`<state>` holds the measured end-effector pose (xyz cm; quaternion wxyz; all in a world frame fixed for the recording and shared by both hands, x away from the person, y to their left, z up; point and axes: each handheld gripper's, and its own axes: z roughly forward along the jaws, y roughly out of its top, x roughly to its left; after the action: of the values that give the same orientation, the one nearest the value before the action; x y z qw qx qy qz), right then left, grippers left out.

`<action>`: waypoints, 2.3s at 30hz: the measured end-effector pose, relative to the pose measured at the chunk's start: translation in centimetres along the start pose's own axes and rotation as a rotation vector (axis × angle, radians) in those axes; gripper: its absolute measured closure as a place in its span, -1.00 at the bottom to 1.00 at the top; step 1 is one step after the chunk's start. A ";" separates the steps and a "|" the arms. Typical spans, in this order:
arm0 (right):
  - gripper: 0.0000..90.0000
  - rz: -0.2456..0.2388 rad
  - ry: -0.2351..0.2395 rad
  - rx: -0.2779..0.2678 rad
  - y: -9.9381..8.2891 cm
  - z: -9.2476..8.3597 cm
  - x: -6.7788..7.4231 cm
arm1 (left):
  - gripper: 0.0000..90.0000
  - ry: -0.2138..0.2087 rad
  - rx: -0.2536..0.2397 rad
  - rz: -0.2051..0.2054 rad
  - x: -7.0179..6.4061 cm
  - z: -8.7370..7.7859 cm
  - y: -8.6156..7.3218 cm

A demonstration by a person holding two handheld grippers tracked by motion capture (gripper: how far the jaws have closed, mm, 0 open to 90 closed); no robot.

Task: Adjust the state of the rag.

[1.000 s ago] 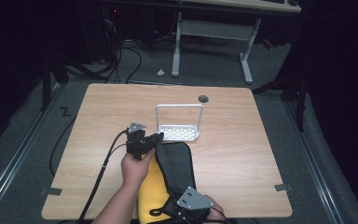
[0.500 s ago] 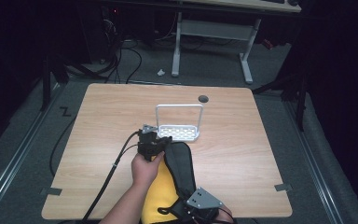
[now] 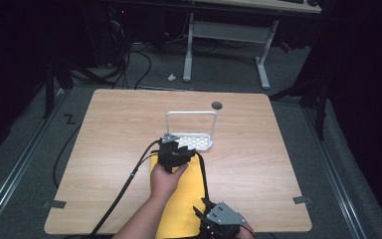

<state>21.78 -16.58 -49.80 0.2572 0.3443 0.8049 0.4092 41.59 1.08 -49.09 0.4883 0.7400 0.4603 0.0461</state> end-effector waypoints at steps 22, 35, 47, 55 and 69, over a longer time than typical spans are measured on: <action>0.35 0.027 0.007 0.027 -0.3 1.2 -0.8 | 0.23 0.052 0.020 0.126 2.9 -7.3 -5.0; 0.43 0.065 -0.004 0.048 -0.3 2.4 -2.6 | 0.36 -0.006 0.077 0.123 3.6 -11.6 -11.0; 1.00 0.065 -0.028 0.219 1.7 9.3 -5.9 | 0.51 0.046 0.122 0.217 3.3 -11.0 -11.0; 1.00 0.045 -0.021 0.207 0.2 7.0 -5.5 | 0.46 -0.007 0.151 0.232 2.3 -11.3 -11.7; 0.96 0.100 0.045 0.194 -1.7 4.3 -6.3 | 0.24 -0.060 0.112 0.174 2.8 -12.0 -10.9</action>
<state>28.12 -20.04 -52.65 0.1837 0.3978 0.8282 0.3494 30.06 12.29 -52.26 0.4539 0.8043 0.3815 0.0405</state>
